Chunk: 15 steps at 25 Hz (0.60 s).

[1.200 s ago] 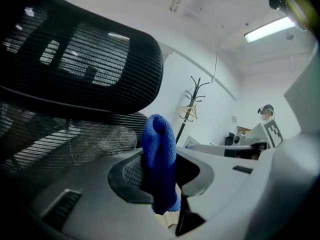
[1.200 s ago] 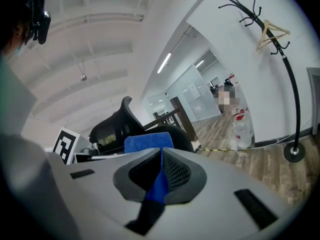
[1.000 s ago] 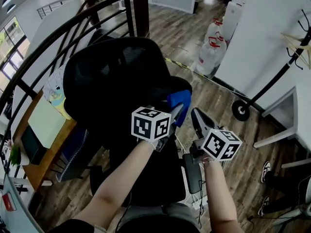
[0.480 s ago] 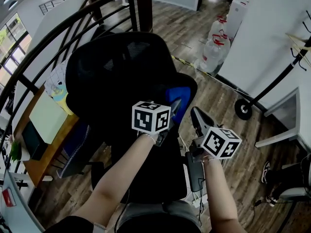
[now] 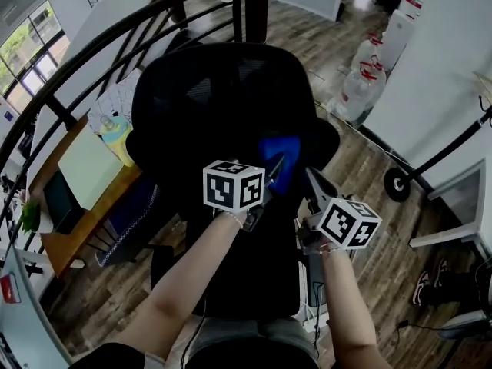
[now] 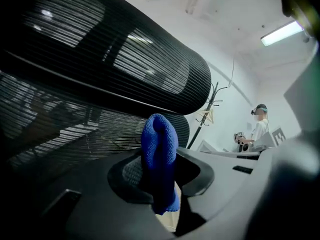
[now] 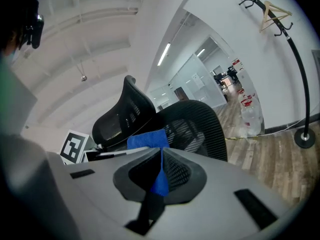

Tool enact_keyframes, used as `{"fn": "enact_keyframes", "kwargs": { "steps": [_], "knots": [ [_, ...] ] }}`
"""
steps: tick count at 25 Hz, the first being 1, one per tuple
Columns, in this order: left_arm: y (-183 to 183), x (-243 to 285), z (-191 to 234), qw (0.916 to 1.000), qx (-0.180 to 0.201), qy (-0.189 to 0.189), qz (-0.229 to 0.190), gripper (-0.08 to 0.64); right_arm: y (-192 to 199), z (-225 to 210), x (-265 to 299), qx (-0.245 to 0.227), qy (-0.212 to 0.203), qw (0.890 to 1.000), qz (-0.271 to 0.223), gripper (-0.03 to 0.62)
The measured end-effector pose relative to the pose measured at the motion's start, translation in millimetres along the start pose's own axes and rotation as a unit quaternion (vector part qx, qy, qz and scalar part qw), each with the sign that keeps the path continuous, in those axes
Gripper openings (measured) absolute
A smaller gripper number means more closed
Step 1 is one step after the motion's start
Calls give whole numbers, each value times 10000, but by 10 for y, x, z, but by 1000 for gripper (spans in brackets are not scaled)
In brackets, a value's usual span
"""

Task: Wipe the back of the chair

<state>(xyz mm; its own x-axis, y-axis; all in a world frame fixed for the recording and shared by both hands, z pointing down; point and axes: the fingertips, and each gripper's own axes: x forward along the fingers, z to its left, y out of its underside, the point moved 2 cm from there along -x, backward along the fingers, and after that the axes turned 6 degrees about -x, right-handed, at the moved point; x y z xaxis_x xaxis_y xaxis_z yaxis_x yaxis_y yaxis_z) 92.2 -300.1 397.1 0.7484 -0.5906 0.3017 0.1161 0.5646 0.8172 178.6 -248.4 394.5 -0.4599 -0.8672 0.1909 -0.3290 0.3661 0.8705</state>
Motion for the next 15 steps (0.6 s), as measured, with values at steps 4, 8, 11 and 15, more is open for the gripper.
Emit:
{"fn": "enact_keyframes", "kwargs": {
  "steps": [4, 8, 11, 15],
  "knots": [
    [-28, -206, 168, 9998, -18, -161, -80, 103, 32, 192, 162, -50, -189, 9998, 36, 32],
    [-63, -428, 355, 9993, -62, -329, -192, 103, 104, 388, 329, -97, -386, 9990, 180, 32],
    [-92, -597, 502, 9983, -119, -486, -285, 103, 179, 521, 445, -111, -523, 9982, 283, 32],
    [-134, -825, 699, 9966, -177, -692, -417, 103, 261, 725, 608, -149, -737, 9964, 403, 32]
  ]
}}
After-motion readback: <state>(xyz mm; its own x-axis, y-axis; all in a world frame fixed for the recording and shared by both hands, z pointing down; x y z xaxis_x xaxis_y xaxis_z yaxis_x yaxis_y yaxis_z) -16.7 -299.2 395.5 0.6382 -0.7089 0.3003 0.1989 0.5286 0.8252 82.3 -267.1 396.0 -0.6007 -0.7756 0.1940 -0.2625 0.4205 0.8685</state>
